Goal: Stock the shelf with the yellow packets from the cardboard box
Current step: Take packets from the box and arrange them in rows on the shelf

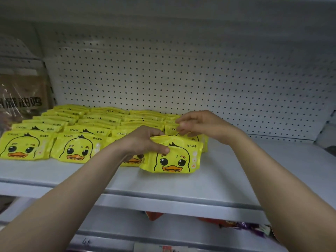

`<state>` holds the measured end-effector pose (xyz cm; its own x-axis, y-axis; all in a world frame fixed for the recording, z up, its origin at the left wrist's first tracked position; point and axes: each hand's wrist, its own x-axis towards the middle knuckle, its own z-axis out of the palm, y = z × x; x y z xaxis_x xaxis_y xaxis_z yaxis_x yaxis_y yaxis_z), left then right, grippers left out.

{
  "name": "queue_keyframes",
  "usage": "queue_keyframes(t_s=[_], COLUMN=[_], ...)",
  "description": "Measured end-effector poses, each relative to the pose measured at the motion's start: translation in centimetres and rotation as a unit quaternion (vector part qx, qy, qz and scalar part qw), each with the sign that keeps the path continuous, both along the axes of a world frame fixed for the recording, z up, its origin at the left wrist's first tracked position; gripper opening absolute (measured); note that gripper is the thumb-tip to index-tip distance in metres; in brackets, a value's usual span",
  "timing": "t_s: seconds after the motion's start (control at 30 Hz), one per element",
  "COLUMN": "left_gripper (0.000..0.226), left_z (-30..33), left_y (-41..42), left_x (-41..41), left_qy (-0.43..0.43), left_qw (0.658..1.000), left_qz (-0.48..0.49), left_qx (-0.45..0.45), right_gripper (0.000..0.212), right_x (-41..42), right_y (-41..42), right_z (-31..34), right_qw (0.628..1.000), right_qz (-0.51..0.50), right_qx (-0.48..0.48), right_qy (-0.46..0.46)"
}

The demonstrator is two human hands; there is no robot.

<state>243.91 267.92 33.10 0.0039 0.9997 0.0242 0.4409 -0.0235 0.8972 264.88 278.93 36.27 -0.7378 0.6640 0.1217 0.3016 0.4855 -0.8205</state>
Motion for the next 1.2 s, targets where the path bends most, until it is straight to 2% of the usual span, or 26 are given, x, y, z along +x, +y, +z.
queue_keyframes(t_s=[0.07, 0.17, 0.3, 0.43, 0.6, 0.67, 0.77, 0.83, 0.9, 0.97, 1.13, 1.2], left_gripper=[0.039, 0.038, 0.048, 0.049, 0.03, 0.023, 0.043, 0.063, 0.071, 0.074, 0.075, 0.074], left_z=[0.1, 0.2, 0.1, -0.2, -0.3, -0.7, -2.2, -3.6, -4.8, -5.7, -6.4, -6.5], left_y=[0.3, 0.6, 1.4, 2.0, 2.5, 2.6, 2.8, 2.9, 3.0, 3.1, 3.2, 3.3], left_x=[0.6, 1.3, 1.7, 1.8, 1.8, 1.6, 0.2, -0.8, -1.0, -0.8, -0.6, -0.6], left_qy=[0.005, -0.011, -0.066, -0.073, -0.056, -0.002, 0.171, 0.324, 0.445, 0.493, 0.518, 0.524], left_qw=[1.0, 1.0, 0.997, 0.996, 0.994, 0.989, 0.96, 0.922, 0.877, 0.854, 0.835, 0.83], left_qz=[0.005, 0.012, 0.028, 0.04, 0.049, 0.064, 0.114, 0.136, 0.141, 0.136, 0.154, 0.156], left_qx=[0.013, 0.025, 0.028, 0.043, 0.079, 0.131, 0.187, 0.162, 0.113, 0.093, 0.103, 0.109], right_gripper=[0.044, 0.048, 0.026, 0.02, 0.031, 0.03, 0.038, 0.041, 0.039, 0.037, 0.032, 0.041], right_x=[0.6, 1.0, 2.1, 2.7, 2.0, 2.0, 2.6, 3.0, 2.7, 2.2, 0.7, 0.3], right_y=[-0.9, -1.0, -1.3, -1.9, -1.5, -0.7, 0.8, 1.8, 2.4, 2.6, 3.5, 3.6], right_z=[0.2, -0.7, -1.0, -0.6, -0.7, -0.9, -1.5, -2.3, -3.1, -3.7, -4.6, -4.8], right_qw=[0.998, 0.993, 0.998, 0.998, 0.98, 0.97, 0.958, 0.954, 0.953, 0.951, 0.94, 0.922], right_qz=[0.033, -0.007, -0.013, -0.026, -0.061, -0.088, -0.138, -0.164, -0.166, -0.157, -0.182, -0.196], right_qx=[0.006, 0.052, 0.037, 0.035, 0.113, 0.142, 0.166, 0.156, 0.145, 0.148, 0.186, 0.228], right_qy=[-0.06, -0.102, -0.055, -0.044, -0.154, -0.178, -0.189, -0.194, -0.209, -0.221, -0.221, -0.245])
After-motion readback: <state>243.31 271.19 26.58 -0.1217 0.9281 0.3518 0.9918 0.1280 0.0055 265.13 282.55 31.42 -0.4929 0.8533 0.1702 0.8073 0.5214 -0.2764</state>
